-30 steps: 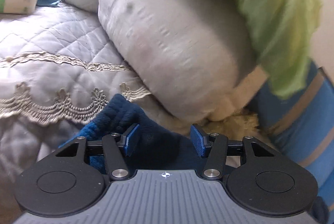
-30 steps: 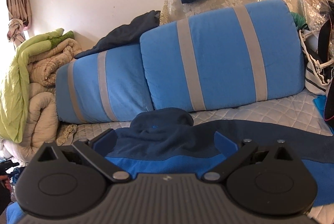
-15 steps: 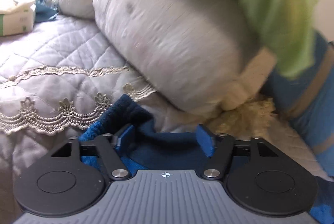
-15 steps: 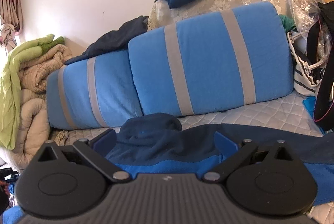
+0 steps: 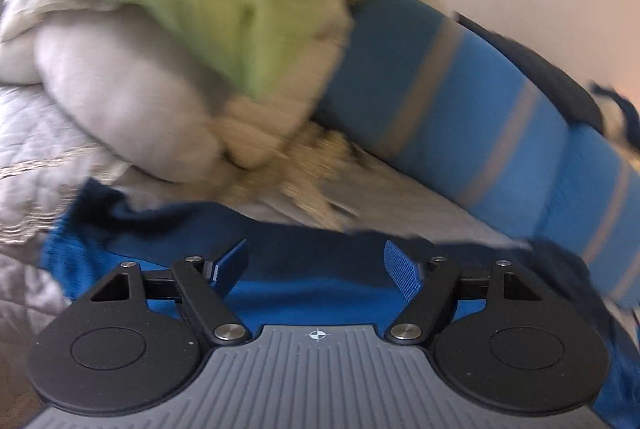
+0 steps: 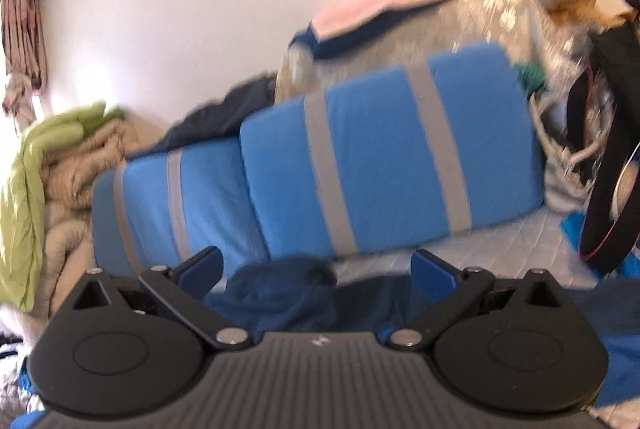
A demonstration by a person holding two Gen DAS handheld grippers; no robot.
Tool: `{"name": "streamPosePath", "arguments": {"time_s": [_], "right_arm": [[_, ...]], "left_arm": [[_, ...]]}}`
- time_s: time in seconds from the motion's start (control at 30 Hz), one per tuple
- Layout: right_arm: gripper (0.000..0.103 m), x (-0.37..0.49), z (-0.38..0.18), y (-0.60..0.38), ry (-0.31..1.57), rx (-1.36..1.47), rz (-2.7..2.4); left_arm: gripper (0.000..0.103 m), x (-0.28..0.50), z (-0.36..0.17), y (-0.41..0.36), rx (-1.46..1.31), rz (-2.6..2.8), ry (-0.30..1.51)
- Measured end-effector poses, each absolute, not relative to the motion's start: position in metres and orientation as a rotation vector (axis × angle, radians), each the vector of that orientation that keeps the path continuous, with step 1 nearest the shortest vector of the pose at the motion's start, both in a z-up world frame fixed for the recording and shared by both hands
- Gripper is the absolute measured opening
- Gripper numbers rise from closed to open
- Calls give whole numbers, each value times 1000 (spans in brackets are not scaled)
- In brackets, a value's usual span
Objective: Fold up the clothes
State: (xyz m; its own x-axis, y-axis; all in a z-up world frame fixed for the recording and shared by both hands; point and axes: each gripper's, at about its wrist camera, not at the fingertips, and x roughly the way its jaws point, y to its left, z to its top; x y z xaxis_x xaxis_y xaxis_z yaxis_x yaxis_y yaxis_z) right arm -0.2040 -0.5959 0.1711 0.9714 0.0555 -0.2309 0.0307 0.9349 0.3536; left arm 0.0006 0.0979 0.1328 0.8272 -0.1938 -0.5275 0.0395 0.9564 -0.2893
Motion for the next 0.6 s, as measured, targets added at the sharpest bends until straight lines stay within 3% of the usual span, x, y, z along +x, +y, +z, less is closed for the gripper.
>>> {"name": "streamPosePath", "arguments": {"time_s": [0.33, 0.6], "right_arm": [[103, -212, 229, -647, 135, 247, -118], [103, -201, 225, -645, 137, 280, -85]], "left_arm": [[75, 0, 211, 49, -6, -222, 449], [75, -9, 267, 31, 44, -244, 319]]}}
